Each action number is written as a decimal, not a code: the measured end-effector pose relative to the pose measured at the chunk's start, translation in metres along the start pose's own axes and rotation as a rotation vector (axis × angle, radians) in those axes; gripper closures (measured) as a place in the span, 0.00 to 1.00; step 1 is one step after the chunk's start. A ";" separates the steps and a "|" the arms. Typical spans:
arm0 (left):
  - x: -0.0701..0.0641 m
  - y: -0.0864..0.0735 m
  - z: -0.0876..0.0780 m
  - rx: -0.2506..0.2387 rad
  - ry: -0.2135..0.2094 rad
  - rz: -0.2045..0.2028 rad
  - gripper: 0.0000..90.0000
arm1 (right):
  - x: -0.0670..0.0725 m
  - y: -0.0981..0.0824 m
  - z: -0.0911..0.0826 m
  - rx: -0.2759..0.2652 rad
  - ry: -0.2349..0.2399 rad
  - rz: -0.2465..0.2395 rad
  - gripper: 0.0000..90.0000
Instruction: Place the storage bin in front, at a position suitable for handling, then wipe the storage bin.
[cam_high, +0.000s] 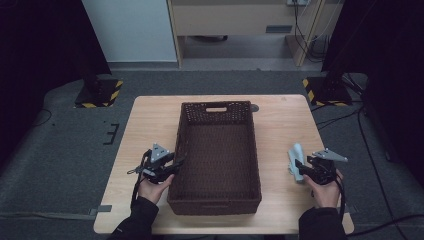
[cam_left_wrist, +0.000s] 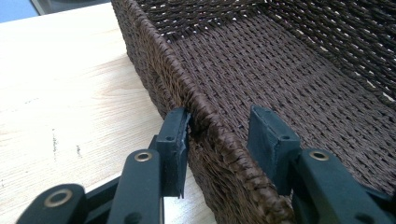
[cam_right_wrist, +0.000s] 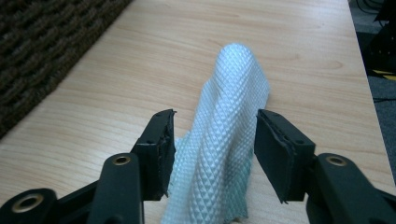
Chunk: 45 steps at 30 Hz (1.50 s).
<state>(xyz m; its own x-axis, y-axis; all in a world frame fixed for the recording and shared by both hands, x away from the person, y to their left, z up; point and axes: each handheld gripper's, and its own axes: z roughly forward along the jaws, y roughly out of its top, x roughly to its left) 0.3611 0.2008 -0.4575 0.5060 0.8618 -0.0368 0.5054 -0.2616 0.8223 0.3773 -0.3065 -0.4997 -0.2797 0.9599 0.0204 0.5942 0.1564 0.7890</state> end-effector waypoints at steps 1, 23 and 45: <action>0.000 0.000 0.000 0.000 0.000 0.000 0.64 | -0.001 -0.001 0.001 0.005 -0.001 0.003 0.55; 0.000 0.000 0.001 0.001 -0.007 0.001 0.64 | -0.003 -0.004 0.015 0.125 0.034 0.008 0.91; -0.003 0.001 -0.002 0.006 0.005 0.019 0.69 | 0.013 0.021 -0.001 -0.049 0.126 0.030 0.93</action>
<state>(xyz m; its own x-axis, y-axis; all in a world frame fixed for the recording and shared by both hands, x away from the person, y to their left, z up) 0.3589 0.1989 -0.4560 0.5120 0.8588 -0.0178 0.4995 -0.2808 0.8195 0.3852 -0.2907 -0.4816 -0.3566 0.9266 0.1191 0.5674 0.1136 0.8156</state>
